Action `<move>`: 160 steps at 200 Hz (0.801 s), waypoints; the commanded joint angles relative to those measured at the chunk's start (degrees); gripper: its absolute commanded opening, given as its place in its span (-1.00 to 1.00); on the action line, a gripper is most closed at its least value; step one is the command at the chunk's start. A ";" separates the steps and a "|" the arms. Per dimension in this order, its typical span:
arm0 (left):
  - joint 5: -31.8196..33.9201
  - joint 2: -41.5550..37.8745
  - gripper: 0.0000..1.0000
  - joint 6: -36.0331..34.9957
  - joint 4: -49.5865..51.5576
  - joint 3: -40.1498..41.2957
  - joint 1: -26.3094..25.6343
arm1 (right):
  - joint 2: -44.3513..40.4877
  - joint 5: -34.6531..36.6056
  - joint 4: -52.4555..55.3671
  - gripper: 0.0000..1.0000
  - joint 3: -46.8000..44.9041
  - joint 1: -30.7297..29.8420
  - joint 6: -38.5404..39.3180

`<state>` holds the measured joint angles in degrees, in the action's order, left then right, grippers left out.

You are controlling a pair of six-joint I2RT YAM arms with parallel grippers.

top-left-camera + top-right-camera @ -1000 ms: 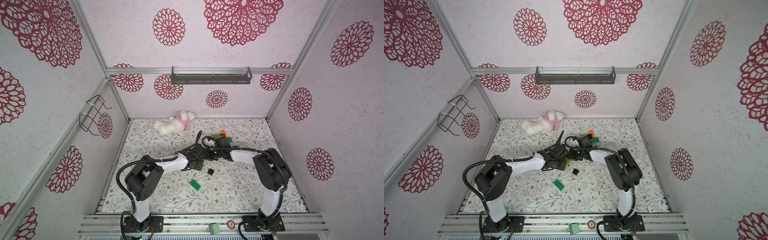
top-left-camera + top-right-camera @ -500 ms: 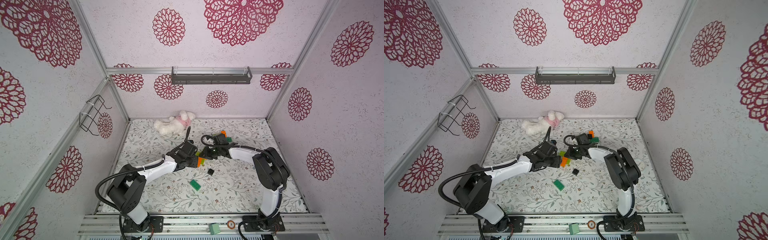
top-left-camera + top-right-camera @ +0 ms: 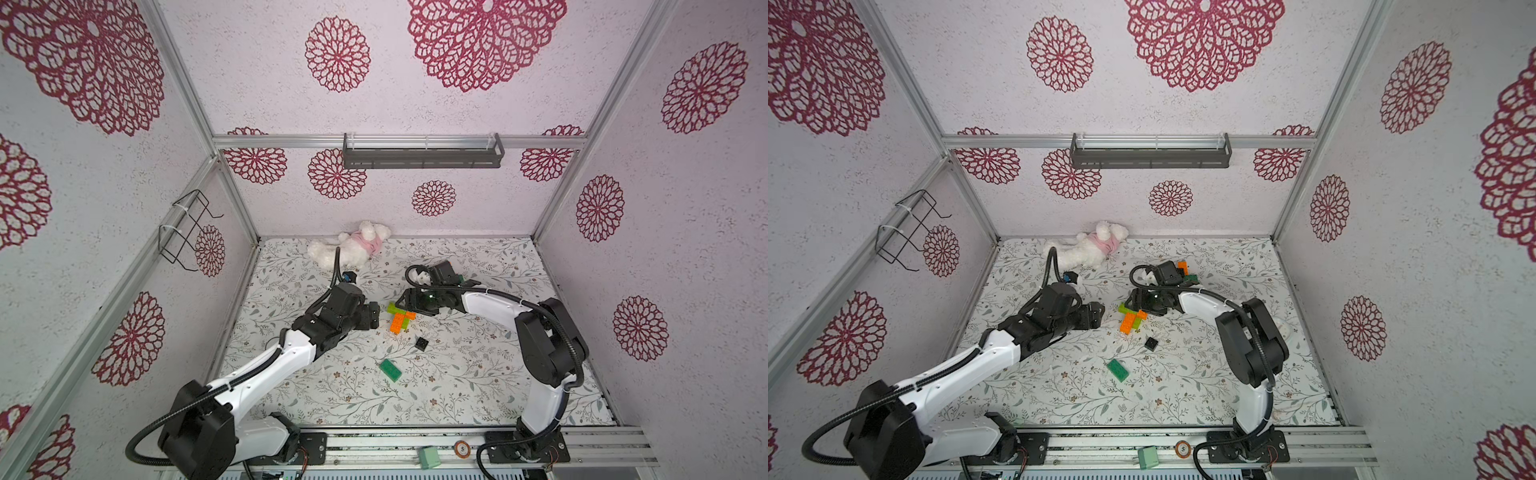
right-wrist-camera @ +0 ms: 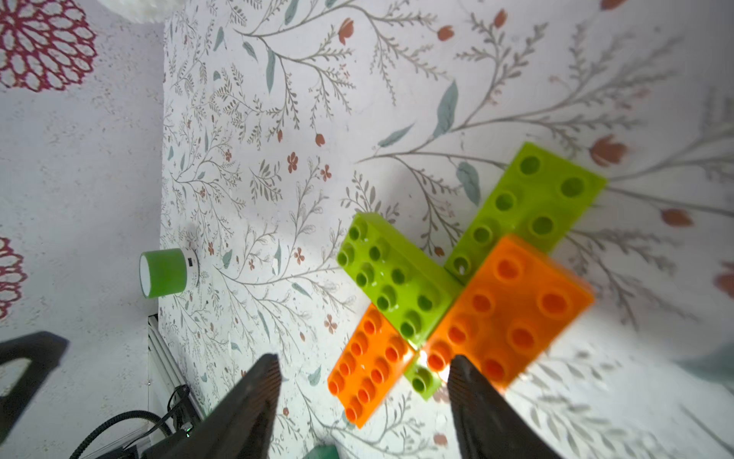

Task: Assemble a small pinwheel with lego
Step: Assemble the lego brick with the lego brick, then adjust the lego brick at the center of the board.

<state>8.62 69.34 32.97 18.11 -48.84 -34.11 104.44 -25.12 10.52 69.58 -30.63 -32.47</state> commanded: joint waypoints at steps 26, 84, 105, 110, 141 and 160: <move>4.36 -11.81 0.94 2.33 -2.43 4.29 3.22 | -5.10 4.55 2.09 0.75 -5.10 1.28 0.78; -2.84 -13.42 0.94 2.12 -0.43 4.10 6.67 | -1.61 1.69 -2.60 0.75 -3.44 -0.42 -3.19; -3.52 -13.84 0.94 1.68 0.94 3.85 6.94 | 0.20 0.93 -3.20 0.75 -2.14 -1.24 -4.04; -3.48 -14.22 0.95 1.58 1.20 3.93 7.03 | 0.56 0.73 -3.52 0.75 -1.88 -1.35 -4.43; -2.72 -16.97 0.94 0.14 2.09 4.29 7.03 | 2.37 0.01 -4.57 0.73 -0.04 -2.60 -6.00; -1.88 -17.90 0.95 -0.49 3.41 3.98 7.04 | 2.98 -0.47 -5.46 0.73 0.70 -3.95 -7.05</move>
<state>5.85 53.32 33.93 19.75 -44.93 -27.53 107.31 -24.08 7.35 67.92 -32.86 -37.21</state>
